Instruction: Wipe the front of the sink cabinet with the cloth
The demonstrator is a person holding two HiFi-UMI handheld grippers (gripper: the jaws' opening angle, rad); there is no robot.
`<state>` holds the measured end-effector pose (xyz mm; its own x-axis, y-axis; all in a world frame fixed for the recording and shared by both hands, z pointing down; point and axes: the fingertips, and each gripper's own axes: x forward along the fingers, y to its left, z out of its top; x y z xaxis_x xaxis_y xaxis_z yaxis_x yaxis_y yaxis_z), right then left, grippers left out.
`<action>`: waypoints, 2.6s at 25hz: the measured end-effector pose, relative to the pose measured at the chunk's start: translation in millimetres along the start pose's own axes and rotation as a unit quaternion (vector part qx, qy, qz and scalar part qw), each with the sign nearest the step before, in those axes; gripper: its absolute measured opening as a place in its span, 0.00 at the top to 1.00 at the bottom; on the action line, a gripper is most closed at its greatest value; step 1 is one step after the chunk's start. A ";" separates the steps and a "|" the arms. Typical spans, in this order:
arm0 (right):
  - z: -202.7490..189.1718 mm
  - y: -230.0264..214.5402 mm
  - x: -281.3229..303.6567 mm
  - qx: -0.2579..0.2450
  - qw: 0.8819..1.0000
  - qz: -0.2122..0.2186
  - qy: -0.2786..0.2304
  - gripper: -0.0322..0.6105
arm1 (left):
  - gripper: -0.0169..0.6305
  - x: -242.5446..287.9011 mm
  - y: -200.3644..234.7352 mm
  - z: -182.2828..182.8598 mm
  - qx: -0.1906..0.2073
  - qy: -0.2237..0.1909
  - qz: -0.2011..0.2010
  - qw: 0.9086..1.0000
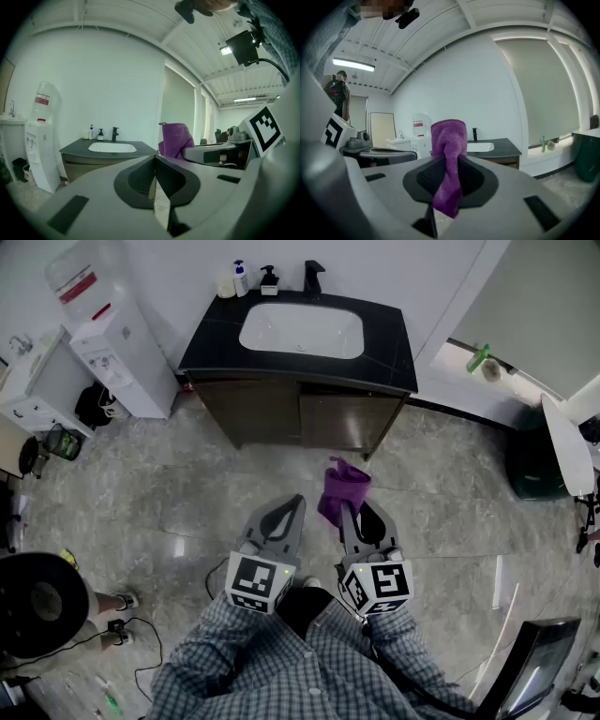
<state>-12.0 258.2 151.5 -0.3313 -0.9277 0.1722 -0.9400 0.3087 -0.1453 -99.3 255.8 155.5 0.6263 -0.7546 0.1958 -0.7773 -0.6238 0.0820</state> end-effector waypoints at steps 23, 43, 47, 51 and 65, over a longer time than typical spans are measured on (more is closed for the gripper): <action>0.8 -7.0 -7.3 0.003 1.000 0.003 -0.005 0.83 | 0.96 1.1 -8.2 2.6 -0.002 0.000 0.005 1.000; -6.3 -36.5 -42.8 -0.001 1.000 0.028 -0.004 0.83 | 0.96 -3.0 -40.2 -3.3 0.000 0.001 0.050 0.999; -4.8 -40.5 -45.1 -0.003 1.000 0.024 -0.009 0.83 | 0.96 -1.1 -39.0 -3.9 0.009 -0.001 0.054 0.999; -7.5 -42.0 -35.1 -0.002 1.000 0.023 -0.006 0.83 | 0.96 7.4 -34.6 -3.4 0.019 -0.005 0.050 0.999; -11.9 -53.6 86.1 0.005 1.000 0.016 0.021 0.83 | 0.96 84.0 51.6 -8.8 -0.025 0.008 0.018 1.000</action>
<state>8.9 164.3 185.7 -0.3644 -0.9076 0.2085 -0.9282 0.3358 -0.1603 -87.3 162.0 184.8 0.5973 -0.7729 0.2142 -0.8014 -0.5854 0.1225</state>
